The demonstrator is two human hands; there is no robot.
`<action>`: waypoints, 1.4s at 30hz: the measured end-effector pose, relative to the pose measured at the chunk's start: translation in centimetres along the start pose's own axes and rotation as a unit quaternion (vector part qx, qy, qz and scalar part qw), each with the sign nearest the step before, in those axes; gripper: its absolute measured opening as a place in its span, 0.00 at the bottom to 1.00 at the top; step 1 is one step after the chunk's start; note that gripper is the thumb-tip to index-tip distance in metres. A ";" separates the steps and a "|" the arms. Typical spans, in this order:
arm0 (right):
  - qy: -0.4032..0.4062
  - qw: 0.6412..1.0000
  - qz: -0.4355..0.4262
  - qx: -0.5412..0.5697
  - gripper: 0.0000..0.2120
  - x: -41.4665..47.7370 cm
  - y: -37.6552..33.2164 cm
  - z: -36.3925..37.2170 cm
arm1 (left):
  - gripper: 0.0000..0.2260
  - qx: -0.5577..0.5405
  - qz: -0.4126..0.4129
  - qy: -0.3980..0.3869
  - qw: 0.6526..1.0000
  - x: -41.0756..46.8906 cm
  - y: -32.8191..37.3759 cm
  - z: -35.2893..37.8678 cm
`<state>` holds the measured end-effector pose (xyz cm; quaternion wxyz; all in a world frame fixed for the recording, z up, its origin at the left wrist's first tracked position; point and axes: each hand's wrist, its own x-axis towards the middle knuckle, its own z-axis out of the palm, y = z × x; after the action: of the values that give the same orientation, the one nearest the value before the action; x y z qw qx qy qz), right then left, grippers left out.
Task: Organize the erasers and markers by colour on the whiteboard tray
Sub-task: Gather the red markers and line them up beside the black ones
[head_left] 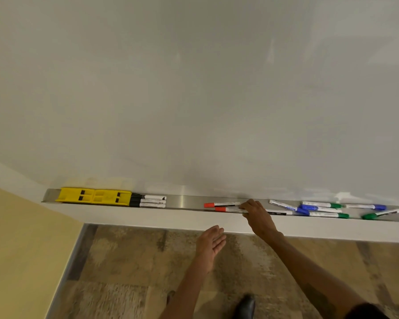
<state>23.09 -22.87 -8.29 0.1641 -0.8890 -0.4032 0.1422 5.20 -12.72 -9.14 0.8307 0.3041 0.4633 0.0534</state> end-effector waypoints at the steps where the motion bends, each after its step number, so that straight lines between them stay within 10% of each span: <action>1: 0.004 1.000 0.000 0.008 0.13 -0.1 0.0 -0.1 | 0.18 -0.004 0.003 -0.001 1.000 0.0 -0.1 0.4; 14: -0.029 0.991 -0.102 0.086 0.13 -4.2 -1.5 0.9 | 0.18 -0.211 0.064 0.035 0.975 0.5 -0.6 2.8; 42: -0.064 0.991 -0.078 0.090 0.15 -4.5 -1.8 0.6 | 0.10 -0.147 0.073 0.001 0.987 0.7 -1.3 2.2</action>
<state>18.79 -25.06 -7.59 0.2277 -0.8256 -0.4667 0.2210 7.14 -14.55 -9.52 0.8599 0.2119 0.4276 0.1814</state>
